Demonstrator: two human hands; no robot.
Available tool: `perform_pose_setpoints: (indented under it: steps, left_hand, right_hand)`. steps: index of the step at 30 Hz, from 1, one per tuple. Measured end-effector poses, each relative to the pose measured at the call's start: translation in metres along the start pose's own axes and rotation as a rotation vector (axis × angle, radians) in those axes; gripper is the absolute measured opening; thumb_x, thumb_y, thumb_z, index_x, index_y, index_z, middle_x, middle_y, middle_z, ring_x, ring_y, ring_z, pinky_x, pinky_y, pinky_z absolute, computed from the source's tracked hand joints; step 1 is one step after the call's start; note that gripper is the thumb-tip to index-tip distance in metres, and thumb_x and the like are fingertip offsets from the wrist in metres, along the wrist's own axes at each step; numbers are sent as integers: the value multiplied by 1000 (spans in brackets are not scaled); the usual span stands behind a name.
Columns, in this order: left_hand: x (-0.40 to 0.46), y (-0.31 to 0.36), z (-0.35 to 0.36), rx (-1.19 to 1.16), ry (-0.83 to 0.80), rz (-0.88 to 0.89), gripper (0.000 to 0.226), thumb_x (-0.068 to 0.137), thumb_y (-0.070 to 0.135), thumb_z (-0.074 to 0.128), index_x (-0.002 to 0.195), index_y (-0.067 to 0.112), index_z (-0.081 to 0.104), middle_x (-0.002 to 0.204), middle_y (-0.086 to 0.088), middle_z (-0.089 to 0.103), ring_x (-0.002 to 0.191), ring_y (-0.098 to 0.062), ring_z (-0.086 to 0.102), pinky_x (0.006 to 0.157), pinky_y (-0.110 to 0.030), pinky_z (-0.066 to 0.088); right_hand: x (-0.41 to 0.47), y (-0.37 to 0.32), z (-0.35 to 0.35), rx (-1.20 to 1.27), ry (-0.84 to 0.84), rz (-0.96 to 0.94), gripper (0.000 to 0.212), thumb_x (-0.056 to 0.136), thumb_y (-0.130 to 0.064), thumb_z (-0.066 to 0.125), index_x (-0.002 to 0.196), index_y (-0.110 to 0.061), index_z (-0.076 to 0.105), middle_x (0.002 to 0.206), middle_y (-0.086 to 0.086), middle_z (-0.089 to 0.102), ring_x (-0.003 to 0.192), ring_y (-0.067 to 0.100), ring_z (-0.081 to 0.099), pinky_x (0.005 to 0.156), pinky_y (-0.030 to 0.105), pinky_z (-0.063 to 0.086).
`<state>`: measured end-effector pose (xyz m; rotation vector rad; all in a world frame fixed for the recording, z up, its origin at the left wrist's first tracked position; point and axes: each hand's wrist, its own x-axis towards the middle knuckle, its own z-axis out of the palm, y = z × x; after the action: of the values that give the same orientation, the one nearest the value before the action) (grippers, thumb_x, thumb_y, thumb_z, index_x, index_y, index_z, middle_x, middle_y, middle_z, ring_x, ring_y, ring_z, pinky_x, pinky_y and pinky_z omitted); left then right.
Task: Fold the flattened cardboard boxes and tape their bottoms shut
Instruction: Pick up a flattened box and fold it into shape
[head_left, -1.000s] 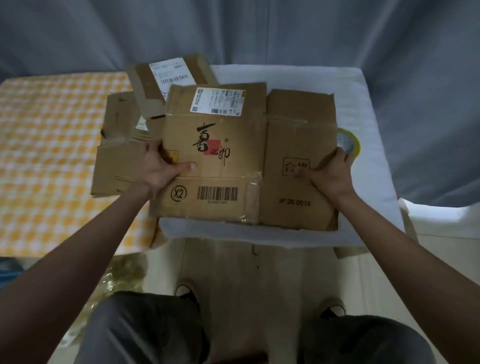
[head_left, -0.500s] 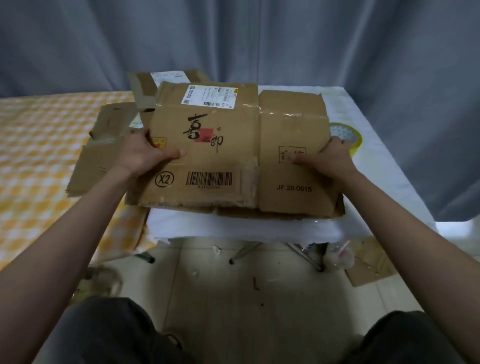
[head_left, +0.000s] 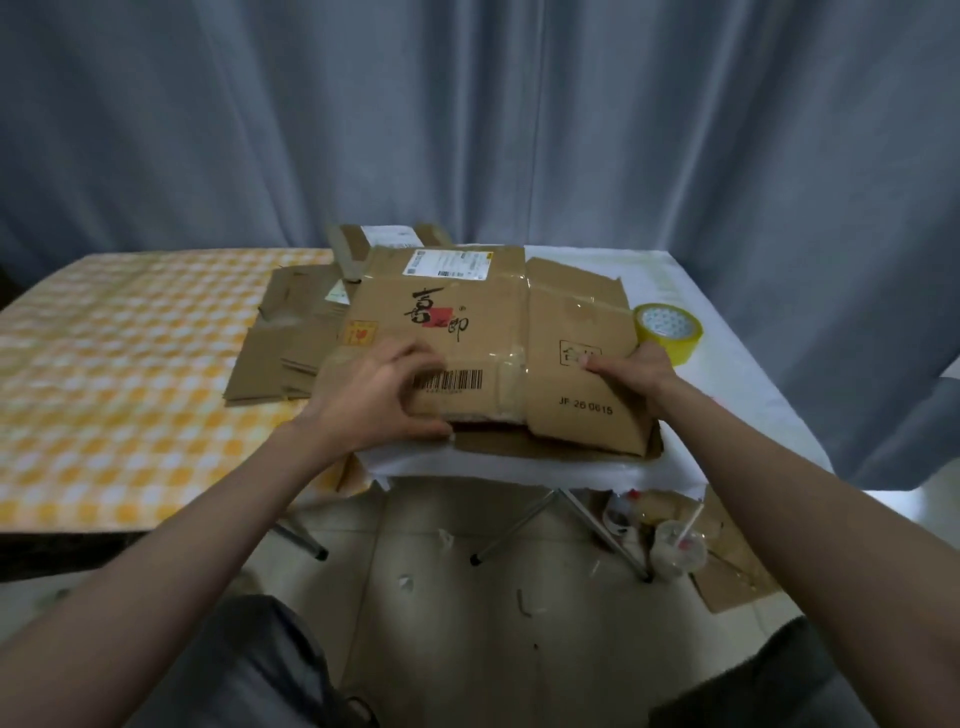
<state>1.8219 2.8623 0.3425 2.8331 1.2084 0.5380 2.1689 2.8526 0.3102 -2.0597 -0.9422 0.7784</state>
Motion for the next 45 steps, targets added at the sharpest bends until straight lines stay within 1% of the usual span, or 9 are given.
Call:
perform_pose_setpoints:
  steps: [7, 11, 18, 24, 28, 31, 35, 42, 45]
  left_hand:
    - [11, 22, -12, 251, -1, 39, 36, 93, 41, 57, 120, 20, 67, 113, -1, 66, 91, -23, 66, 73, -35, 53]
    - [25, 28, -35, 240, 165, -20, 24, 89, 33, 60, 99, 17, 75, 93, -8, 72, 78, -34, 67, 63, -39, 52]
    - [42, 34, -61, 138, 317, -54, 25, 88, 33, 60, 95, 14, 75, 88, -12, 73, 80, -38, 67, 65, -42, 52]
    - [48, 48, -67, 65, 386, -4, 17, 89, 23, 65, 88, 9, 74, 84, -9, 71, 75, -30, 65, 63, -36, 48]
    - [52, 56, -73, 20, 399, 22, 15, 90, 20, 63, 85, 10, 73, 80, -8, 69, 70, -26, 63, 61, -31, 44]
    - [61, 57, -93, -23, 452, -22, 20, 91, 23, 60, 74, 13, 65, 72, -6, 63, 66, -27, 59, 59, -38, 47]
    - [77, 65, -137, -108, 554, -102, 29, 93, 23, 57, 68, 8, 62, 64, -7, 58, 59, -25, 54, 58, -41, 46]
    - [97, 83, -199, -214, 622, -290, 43, 88, 16, 55, 51, 15, 35, 49, -2, 28, 49, -18, 24, 63, -38, 35]
    - [102, 83, -212, -276, 571, -412, 38, 88, 17, 59, 52, 11, 46, 52, -6, 41, 54, -19, 38, 63, -38, 41]
  right_hand:
    - [-51, 24, -30, -154, 55, -16, 58, 88, -48, 67, 117, 1, 59, 125, 17, 62, 107, 32, 59, 79, 34, 47]
    - [-82, 35, -43, -27, -150, 45, 72, 76, -73, 66, 97, -5, 65, 97, 9, 69, 86, 22, 67, 64, 28, 53]
    - [-102, 41, -41, 521, -380, -80, 63, 70, -33, 87, 124, -11, 64, 120, 7, 72, 112, 21, 68, 99, 39, 55]
    - [-110, 28, -7, 670, -36, -99, 33, 81, -12, 81, 107, -11, 61, 98, 6, 73, 87, 17, 71, 82, 26, 58]
    - [-96, 2, 8, 535, 125, 10, 21, 87, -9, 63, 107, -16, 59, 101, 9, 70, 85, 27, 68, 85, 47, 60]
    - [-86, -26, -5, 506, 288, -100, 23, 87, -11, 55, 109, -18, 57, 96, 6, 67, 89, 28, 64, 89, 50, 57]
    - [-100, -86, -53, 477, 498, -326, 15, 94, -9, 52, 103, -6, 65, 76, 3, 56, 80, 22, 53, 76, 32, 45]
    - [-108, -141, -132, 317, 601, -498, 34, 100, -18, 50, 83, 8, 64, 78, 13, 61, 76, 24, 53, 69, 32, 38]
    - [-108, -154, -157, 115, 535, -471, 35, 102, -22, 49, 79, 0, 63, 84, 14, 60, 82, 29, 54, 72, 31, 36]
